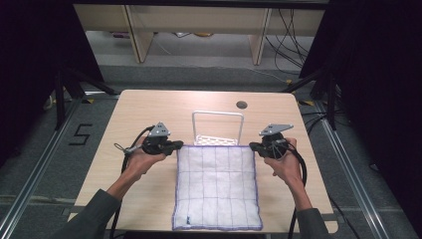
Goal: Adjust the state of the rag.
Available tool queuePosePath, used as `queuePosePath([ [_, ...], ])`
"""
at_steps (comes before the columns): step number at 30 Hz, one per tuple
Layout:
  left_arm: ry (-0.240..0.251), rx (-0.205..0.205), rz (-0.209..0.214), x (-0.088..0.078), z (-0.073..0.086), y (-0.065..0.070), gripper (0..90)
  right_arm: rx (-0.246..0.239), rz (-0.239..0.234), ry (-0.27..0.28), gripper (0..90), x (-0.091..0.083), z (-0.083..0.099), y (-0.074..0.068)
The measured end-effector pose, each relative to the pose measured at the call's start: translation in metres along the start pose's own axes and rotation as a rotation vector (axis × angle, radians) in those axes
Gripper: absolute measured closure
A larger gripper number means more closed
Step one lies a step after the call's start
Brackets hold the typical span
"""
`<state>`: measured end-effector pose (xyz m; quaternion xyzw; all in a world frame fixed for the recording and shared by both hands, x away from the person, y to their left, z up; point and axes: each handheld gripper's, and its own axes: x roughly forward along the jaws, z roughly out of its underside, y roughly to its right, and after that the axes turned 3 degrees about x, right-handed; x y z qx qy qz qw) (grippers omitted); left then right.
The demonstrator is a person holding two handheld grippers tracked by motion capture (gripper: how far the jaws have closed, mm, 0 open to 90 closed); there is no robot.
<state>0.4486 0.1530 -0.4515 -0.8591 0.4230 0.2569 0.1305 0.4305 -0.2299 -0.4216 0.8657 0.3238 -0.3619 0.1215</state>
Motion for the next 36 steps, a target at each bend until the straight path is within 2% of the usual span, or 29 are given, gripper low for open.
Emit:
queuePosePath([
  [1,0.020,-0.013,-0.006,-0.002,-0.004,-0.002,88.6,0.001,0.003,0.008,90.0,-0.002,-0.002,0.000],
  [5,0.043,-0.015,-0.012,-0.006,-0.009,-0.005,88.6,0.001,0.012,0.040,90.0,-0.008,-0.006,0.001],
  [6,0.063,-0.014,-0.014,-0.009,-0.011,-0.005,88.6,-0.007,0.006,0.047,90.0,-0.012,-0.009,0.001],
  [8,0.062,-0.016,-0.006,-0.012,-0.011,-0.005,88.6,-0.023,0.009,0.057,90.0,-0.013,-0.010,0.002],
  [9,0.067,-0.014,-0.005,-0.013,-0.011,-0.004,88.6,-0.035,0.018,0.078,90.0,-0.016,-0.010,0.001],
  [13,0.068,0.018,0.012,-0.023,-0.009,0.006,88.6,-0.050,0.008,0.091,90.0,-0.025,-0.007,-0.009],
  [15,0.072,0.029,0.023,-0.028,-0.005,0.013,88.6,-0.097,0.020,0.104,90.0,-0.030,0.000,-0.016],
  [16,0.074,0.047,0.041,-0.034,-0.001,0.020,88.6,-0.106,0.016,0.103,90.0,-0.032,0.003,-0.019],
  [20,0.080,0.061,0.056,-0.042,0.007,0.029,88.6,-0.105,0.014,0.113,90.0,-0.040,0.014,-0.025],
  [23,0.078,0.062,0.085,-0.051,0.016,0.037,88.5,-0.072,-0.002,0.112,90.0,-0.043,0.027,-0.032],
  [25,0.071,0.081,0.100,-0.055,0.021,0.045,88.6,-0.057,-0.009,0.112,90.0,-0.045,0.036,-0.038],
  [26,0.066,0.088,0.104,-0.057,0.024,0.049,88.5,-0.081,-0.003,0.116,90.0,-0.046,0.038,-0.038],
  [27,0.065,0.099,0.112,-0.060,0.027,0.053,88.5,-0.077,-0.007,0.107,90.0,-0.047,0.042,-0.042],
  [31,0.053,0.105,0.139,-0.065,0.037,0.063,88.6,-0.126,0.005,0.110,89.9,-0.053,0.052,-0.056],
  [32,0.044,0.110,0.145,-0.067,0.041,0.067,88.5,-0.117,0.007,0.107,90.0,-0.054,0.056,-0.062],
  [33,0.037,0.113,0.155,-0.067,0.045,0.071,88.5,-0.146,0.010,0.101,89.9,-0.055,0.059,-0.065],
  [36,0.021,0.121,0.175,-0.068,0.056,0.078,88.5,-0.152,0.017,0.080,89.9,-0.056,0.069,-0.075],
])
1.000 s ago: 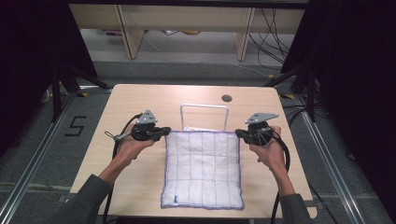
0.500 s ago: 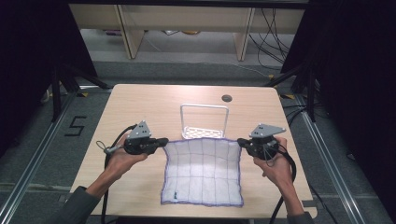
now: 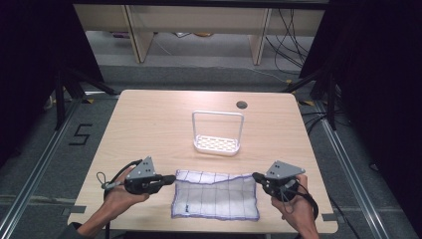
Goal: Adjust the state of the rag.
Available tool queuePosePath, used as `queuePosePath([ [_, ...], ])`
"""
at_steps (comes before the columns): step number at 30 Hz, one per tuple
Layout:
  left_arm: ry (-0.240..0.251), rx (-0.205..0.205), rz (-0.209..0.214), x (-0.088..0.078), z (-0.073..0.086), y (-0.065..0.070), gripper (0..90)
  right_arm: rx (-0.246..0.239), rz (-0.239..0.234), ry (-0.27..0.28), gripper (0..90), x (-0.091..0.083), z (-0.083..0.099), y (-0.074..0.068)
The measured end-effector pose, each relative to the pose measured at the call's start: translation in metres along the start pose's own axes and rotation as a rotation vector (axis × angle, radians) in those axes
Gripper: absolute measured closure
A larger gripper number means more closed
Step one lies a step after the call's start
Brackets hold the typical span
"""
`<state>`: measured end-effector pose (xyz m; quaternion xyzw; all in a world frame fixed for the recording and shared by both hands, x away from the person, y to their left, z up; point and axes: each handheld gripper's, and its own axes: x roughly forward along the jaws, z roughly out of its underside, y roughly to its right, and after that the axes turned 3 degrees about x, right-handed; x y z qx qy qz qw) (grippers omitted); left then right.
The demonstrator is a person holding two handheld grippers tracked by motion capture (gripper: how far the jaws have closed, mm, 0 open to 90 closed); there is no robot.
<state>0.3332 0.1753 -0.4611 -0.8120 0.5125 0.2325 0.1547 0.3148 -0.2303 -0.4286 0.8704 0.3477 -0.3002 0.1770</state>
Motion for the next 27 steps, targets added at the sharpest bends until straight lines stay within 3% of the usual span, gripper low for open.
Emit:
queuePosePath([
  [8,-0.050,0.031,0.034,0.004,0.017,0.018,88.4,-0.015,-0.026,-0.025,89.9,0.001,0.023,-0.021],
  [9,-0.048,0.008,0.039,0.005,0.019,0.021,88.4,-0.006,-0.023,-0.030,89.9,0.000,0.026,-0.023],
  [10,-0.056,0.035,0.051,0.006,0.020,0.021,88.4,-0.004,-0.029,-0.037,89.9,0.000,0.028,-0.024],
  [12,-0.062,0.035,0.047,0.009,0.024,0.027,88.3,-0.010,-0.034,-0.043,89.9,0.001,0.033,-0.027],
  [14,-0.093,0.063,0.057,0.012,0.027,0.030,88.3,0.016,-0.037,-0.069,89.8,0.002,0.042,-0.033],
  [15,-0.086,0.041,0.064,0.013,0.029,0.033,88.3,0.016,-0.037,-0.069,89.8,0.002,0.042,-0.033],
  [20,-0.141,0.092,0.087,0.019,0.033,0.041,88.1,0.007,-0.040,-0.090,89.8,0.003,0.051,-0.033],
  [23,-0.152,0.097,0.101,0.021,0.037,0.043,87.9,0.026,-0.046,-0.117,89.5,0.003,0.056,-0.037],
  [24,-0.147,0.069,0.105,0.022,0.038,0.044,87.7,0.020,-0.048,-0.125,89.2,0.004,0.058,-0.038],
  [27,-0.158,0.092,0.112,0.022,0.038,0.044,85.0,0.042,-0.062,-0.134,87.3,0.004,0.062,-0.042],
])
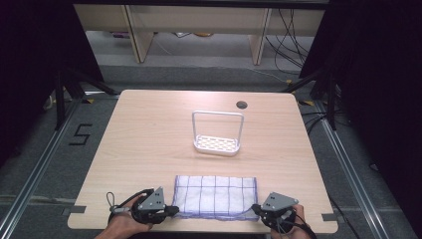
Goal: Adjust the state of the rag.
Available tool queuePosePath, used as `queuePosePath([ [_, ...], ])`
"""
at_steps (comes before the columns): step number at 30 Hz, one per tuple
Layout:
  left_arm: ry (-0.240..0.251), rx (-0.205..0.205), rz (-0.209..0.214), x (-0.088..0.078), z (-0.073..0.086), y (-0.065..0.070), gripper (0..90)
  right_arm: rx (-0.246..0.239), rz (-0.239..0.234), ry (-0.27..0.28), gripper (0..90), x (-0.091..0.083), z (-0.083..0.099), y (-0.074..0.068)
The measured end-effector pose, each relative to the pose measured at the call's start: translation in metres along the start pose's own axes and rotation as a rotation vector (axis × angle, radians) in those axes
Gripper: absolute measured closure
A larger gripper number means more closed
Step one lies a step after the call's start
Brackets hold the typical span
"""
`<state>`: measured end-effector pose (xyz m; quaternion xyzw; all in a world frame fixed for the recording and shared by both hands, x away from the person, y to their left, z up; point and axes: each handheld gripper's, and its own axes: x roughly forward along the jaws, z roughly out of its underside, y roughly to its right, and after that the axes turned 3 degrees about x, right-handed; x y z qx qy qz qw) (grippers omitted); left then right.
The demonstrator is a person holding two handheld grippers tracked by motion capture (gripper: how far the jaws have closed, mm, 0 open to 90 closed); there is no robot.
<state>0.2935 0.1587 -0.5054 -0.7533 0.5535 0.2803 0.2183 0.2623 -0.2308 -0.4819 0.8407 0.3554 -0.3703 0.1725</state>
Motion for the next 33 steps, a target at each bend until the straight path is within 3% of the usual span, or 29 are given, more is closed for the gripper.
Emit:
queuePosePath([
  [2,0.018,-0.022,0.007,0.000,0.000,0.001,76.8,-0.008,0.000,-0.008,82.0,-0.001,0.001,0.000],
  [3,0.009,-0.016,0.007,-0.002,-0.001,0.001,76.4,-0.004,0.004,-0.003,78.9,-0.002,0.002,0.000],
  [7,0.055,-0.037,0.000,-0.007,-0.003,-0.001,68.5,0.017,0.009,0.021,73.6,-0.007,0.001,0.000],
  [11,0.089,-0.099,-0.029,-0.012,-0.006,-0.007,59.5,0.030,0.025,0.059,69.8,-0.012,-0.004,0.005],
  [12,0.086,-0.088,-0.041,-0.015,-0.007,-0.011,58.1,0.049,0.028,0.067,68.7,-0.014,-0.005,0.004],
  [13,0.084,-0.080,-0.052,-0.017,-0.008,-0.015,56.1,0.036,0.039,0.075,68.1,-0.015,-0.006,0.007],
  [14,0.104,-0.102,-0.060,-0.017,-0.010,-0.017,54.7,0.059,0.047,0.069,67.4,-0.016,-0.008,0.006],
  [15,0.115,-0.117,-0.069,-0.018,-0.011,-0.020,53.5,0.045,0.079,0.067,66.8,-0.016,-0.011,0.010],
  [17,0.113,-0.123,-0.096,-0.020,-0.015,-0.026,52.7,0.040,0.082,0.063,66.4,-0.015,-0.013,0.011],
  [19,0.115,-0.125,-0.112,-0.020,-0.019,-0.033,50.9,0.074,0.083,0.050,64.2,-0.013,-0.017,0.012],
  [22,0.103,-0.139,-0.142,-0.019,-0.024,-0.045,49.0,0.084,0.091,0.032,58.2,-0.005,-0.021,0.014],
  [25,0.103,-0.166,-0.146,-0.013,-0.028,-0.056,46.2,0.140,0.094,0.003,51.8,0.002,-0.022,0.012],
  [27,0.094,-0.174,-0.152,-0.009,-0.029,-0.064,45.8,0.130,0.101,0.006,51.3,0.003,-0.021,0.013],
  [28,0.084,-0.195,-0.150,-0.003,-0.030,-0.069,45.0,0.156,0.106,-0.002,49.8,0.004,-0.021,0.013],
  [33,0.054,-0.215,-0.137,0.007,-0.032,-0.079,43.8,0.185,0.108,-0.019,47.2,0.006,-0.019,0.013],
])
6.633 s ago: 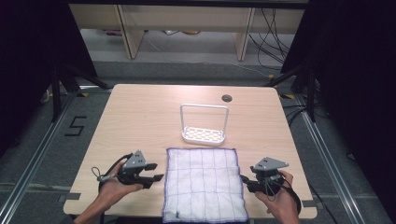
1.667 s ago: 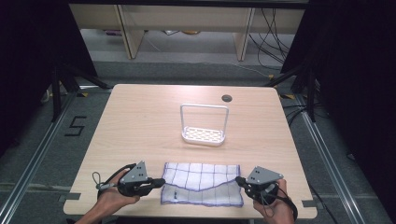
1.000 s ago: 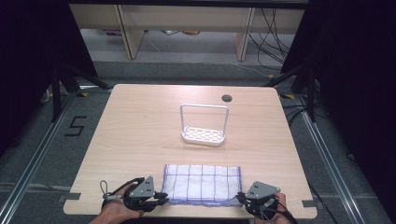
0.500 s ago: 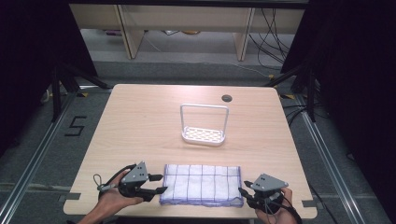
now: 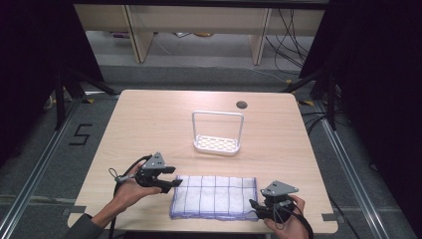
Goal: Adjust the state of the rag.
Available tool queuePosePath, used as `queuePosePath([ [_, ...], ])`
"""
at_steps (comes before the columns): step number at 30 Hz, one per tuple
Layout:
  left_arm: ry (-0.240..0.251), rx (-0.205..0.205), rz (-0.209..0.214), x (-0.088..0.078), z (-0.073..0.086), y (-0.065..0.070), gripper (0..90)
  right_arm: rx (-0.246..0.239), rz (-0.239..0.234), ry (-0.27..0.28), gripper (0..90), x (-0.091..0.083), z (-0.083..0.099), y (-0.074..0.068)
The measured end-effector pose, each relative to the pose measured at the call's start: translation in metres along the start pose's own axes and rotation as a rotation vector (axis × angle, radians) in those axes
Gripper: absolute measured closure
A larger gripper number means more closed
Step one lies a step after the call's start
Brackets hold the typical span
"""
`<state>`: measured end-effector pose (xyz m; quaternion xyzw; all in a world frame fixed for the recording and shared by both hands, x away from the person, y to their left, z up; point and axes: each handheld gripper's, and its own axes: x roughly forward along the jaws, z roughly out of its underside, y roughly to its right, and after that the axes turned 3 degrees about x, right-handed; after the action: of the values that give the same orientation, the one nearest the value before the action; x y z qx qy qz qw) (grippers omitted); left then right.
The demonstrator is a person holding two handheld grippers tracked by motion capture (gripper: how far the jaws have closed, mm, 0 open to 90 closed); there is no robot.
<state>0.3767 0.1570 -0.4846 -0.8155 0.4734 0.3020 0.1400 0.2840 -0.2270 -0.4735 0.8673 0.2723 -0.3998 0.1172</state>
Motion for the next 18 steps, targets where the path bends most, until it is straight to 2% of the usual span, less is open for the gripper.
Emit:
queuePosePath([
  [2,-0.013,-0.008,-0.004,0.004,-0.002,-0.004,42.9,0.008,-0.001,0.006,46.2,0.000,0.002,0.000],
  [4,-0.024,-0.014,0.003,0.007,-0.003,-0.007,41.9,0.044,-0.008,-0.005,45.1,0.000,0.003,-0.001],
  [6,-0.033,-0.026,0.002,0.010,-0.004,-0.010,41.2,0.054,-0.010,-0.015,45.0,0.000,0.005,-0.002],
  [9,-0.069,-0.018,0.008,0.014,-0.004,-0.016,40.6,0.055,-0.006,-0.030,44.7,0.001,0.008,-0.004],
  [10,-0.058,-0.035,0.007,0.017,-0.003,-0.016,40.3,0.061,-0.002,-0.035,44.4,0.002,0.009,-0.006],
  [13,-0.072,-0.041,0.016,0.022,-0.002,-0.018,39.4,0.044,0.023,-0.062,42.8,0.006,0.012,-0.007],
  [18,-0.080,-0.025,0.022,0.024,-0.003,-0.018,39.6,0.040,0.026,-0.094,43.3,0.010,0.016,-0.009],
])
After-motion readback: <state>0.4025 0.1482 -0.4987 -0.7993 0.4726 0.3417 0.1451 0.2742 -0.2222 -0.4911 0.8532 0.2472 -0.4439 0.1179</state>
